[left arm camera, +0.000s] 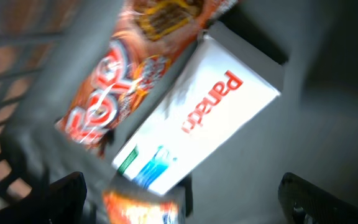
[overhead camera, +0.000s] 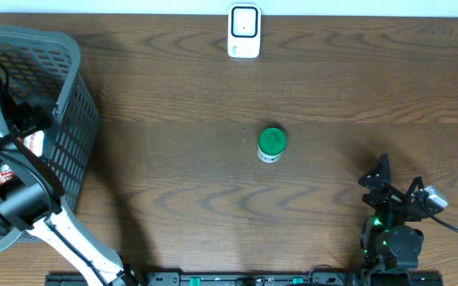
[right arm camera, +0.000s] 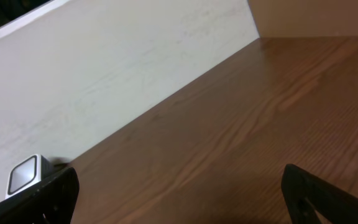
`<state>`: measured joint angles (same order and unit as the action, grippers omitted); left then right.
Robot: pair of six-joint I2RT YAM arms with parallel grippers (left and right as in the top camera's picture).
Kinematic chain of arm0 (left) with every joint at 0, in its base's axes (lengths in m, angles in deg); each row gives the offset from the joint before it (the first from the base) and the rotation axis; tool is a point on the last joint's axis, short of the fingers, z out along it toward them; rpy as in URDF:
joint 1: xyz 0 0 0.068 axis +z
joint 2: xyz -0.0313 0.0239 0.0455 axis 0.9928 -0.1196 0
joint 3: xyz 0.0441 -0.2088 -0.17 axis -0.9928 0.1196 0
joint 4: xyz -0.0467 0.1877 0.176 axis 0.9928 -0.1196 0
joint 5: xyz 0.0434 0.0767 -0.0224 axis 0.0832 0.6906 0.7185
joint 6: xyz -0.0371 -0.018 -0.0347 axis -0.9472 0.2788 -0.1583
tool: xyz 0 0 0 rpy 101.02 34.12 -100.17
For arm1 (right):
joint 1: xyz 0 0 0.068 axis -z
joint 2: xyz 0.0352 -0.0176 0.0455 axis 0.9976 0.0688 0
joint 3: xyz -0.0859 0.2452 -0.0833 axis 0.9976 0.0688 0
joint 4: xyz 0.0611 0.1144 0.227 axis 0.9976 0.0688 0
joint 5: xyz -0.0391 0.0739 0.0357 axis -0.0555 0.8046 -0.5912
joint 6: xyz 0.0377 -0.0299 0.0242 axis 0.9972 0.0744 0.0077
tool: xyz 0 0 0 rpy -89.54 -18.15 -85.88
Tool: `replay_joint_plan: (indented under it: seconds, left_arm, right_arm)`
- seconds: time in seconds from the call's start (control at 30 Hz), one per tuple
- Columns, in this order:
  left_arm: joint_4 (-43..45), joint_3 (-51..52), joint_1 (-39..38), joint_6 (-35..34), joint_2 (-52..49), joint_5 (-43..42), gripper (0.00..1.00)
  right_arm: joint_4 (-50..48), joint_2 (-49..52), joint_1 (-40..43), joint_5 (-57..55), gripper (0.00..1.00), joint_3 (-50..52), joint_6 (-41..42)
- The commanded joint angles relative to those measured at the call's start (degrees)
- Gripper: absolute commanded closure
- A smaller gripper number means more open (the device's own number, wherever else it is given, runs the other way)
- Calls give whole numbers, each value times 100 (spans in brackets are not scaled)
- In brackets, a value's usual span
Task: Scan the item barcode
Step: 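Reach the left gripper into the basket and grasp the white Panadol box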
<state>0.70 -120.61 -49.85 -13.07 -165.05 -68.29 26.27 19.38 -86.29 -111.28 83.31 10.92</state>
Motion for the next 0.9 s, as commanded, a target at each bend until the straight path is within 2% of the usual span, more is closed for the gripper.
replay_joint_plan:
  seconds: [0.0,0.3,0.63,0.67,0.73,0.87]
  left_arm:
    - [92,20,20,538,-315,37,2]
    - [319,173,20,717,-503,-212,0]
    - [1106,1182,20,719,-503,-212,1]
    - [1169,1261,20,717,-503,-214,13]
    - [1248,1342,20,693,-503,-212,31]
    - [1300,1392,20,649,-503,-212,41]
  right_arm:
    - [31,-24,98,-20,1,7,-98]
    - [28,-24,98,-20,1,7,-101]
    - [31,-24,98,-20,1,7,-101]
    - [31,-24,98,-20,1,7,-101]
    - [31,-24,101,-20,1,7,-98]
    - [31,-24,98,-20,1,7,-101]
